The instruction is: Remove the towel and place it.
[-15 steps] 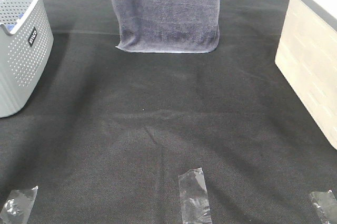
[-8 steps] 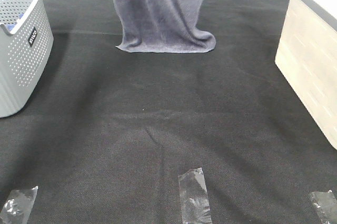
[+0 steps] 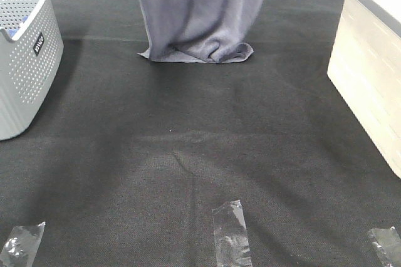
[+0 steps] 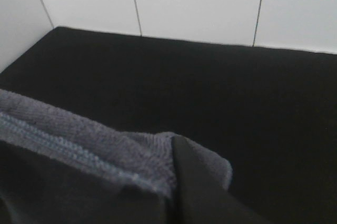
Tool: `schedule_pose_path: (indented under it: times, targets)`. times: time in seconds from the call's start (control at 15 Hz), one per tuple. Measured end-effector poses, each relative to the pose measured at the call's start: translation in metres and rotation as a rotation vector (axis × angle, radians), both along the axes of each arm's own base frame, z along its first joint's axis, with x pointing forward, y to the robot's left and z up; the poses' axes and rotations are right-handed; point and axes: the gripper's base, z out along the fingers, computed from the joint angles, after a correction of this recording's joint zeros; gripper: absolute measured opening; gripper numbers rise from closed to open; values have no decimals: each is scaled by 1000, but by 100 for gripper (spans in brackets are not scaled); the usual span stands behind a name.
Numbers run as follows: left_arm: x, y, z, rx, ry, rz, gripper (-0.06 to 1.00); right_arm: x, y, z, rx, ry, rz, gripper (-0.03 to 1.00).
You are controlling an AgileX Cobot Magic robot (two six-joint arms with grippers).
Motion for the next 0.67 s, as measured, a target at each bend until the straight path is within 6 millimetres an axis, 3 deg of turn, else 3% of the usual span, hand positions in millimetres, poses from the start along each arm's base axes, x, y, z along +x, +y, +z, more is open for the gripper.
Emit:
schedule_pose_path:
  times: [0.2, 0.4, 0.67]
  targets:
    - [-32, 11, 21, -29, 189, 17, 0, -17, 1, -2, 0, 166, 41, 2]
    - [-69, 18, 49, -53, 302, -1, 0, -45, -4, 20, 2, 231, 69, 2]
    - [-85, 21, 64, -47, 304, -32, 0, -71, -6, 36, -12, 301, 128, 2]
